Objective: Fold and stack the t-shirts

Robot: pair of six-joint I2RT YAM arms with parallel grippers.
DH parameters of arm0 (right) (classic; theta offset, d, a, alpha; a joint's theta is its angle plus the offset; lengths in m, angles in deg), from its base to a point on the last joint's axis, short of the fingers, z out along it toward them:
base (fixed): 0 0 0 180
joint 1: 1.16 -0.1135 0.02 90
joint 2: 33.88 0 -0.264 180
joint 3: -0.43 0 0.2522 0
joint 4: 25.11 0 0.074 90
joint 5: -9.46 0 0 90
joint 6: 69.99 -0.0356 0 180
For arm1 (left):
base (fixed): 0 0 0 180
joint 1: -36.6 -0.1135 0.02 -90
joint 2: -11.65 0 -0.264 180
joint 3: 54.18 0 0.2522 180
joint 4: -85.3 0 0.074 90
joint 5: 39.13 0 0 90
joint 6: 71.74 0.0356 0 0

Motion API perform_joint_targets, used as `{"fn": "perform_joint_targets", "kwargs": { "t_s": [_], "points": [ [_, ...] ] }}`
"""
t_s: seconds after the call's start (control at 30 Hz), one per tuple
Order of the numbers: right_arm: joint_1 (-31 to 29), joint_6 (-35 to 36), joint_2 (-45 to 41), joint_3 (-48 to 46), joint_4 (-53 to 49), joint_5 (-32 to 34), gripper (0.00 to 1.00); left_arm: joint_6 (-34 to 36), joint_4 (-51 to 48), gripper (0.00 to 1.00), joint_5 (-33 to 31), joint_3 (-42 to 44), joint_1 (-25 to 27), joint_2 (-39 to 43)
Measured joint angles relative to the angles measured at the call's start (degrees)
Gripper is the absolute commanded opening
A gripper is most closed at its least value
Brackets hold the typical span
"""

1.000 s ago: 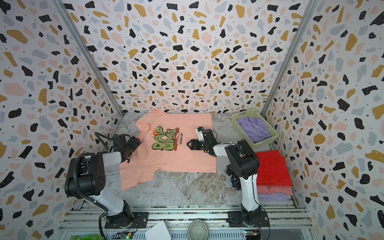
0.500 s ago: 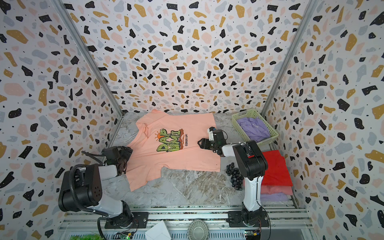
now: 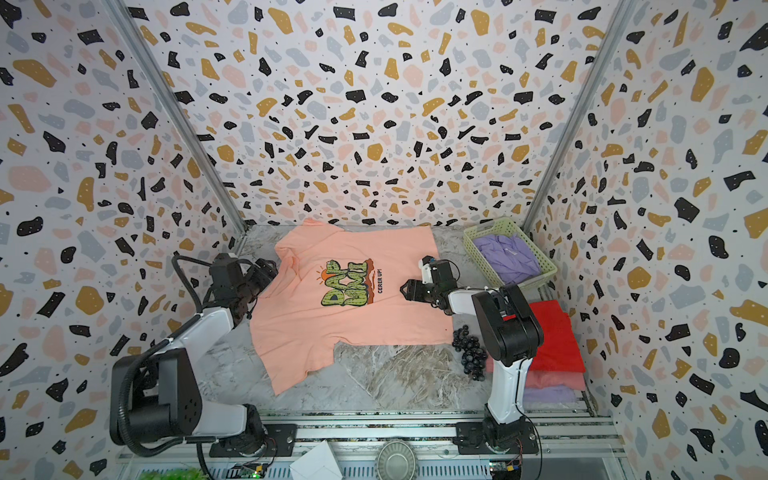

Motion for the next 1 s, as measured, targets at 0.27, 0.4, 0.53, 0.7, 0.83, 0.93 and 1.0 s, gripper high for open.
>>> {"fn": "perform_joint_targets", "kwargs": {
  "t_s": [0.27, 0.4, 0.53, 0.7, 0.83, 0.93, 1.0],
  "points": [
    [0.0, -0.4, 0.0, 4.4, -1.2, -1.7, 0.84, -0.1, 4.9, 0.85, 4.8, -4.2, 0.0, -14.9],
    [0.0, -0.7, 0.0, 5.2, -1.1, -1.8, 0.9, -2.1, 9.3, 0.85, 7.1, -7.2, 0.0, -23.7],
    [0.2, -1.0, 0.2, 5.2, -1.1, -1.6, 0.99, -2.8, 11.8, 0.85, 6.9, -7.8, 0.0, -26.2],
    [0.6, -1.6, 1.6, 5.2, -0.9, -0.8, 0.99, -4.0, 13.6, 0.85, 5.5, -6.4, -1.5, -26.1],
    [1.2, -2.3, 4.0, 5.3, 0.4, -0.3, 0.99, -4.1, 14.4, 0.85, 3.0, -2.1, -4.9, -22.9],
    [1.4, -3.3, 4.4, 5.4, 1.4, -0.3, 0.99, -4.2, 13.8, 0.85, 0.7, 1.3, -7.0, -19.7],
    [1.4, -3.7, 4.6, 5.4, 1.9, -0.3, 0.99, -4.1, 13.6, 0.85, 0.1, 2.8, -7.3, -18.4]
  ]
}}
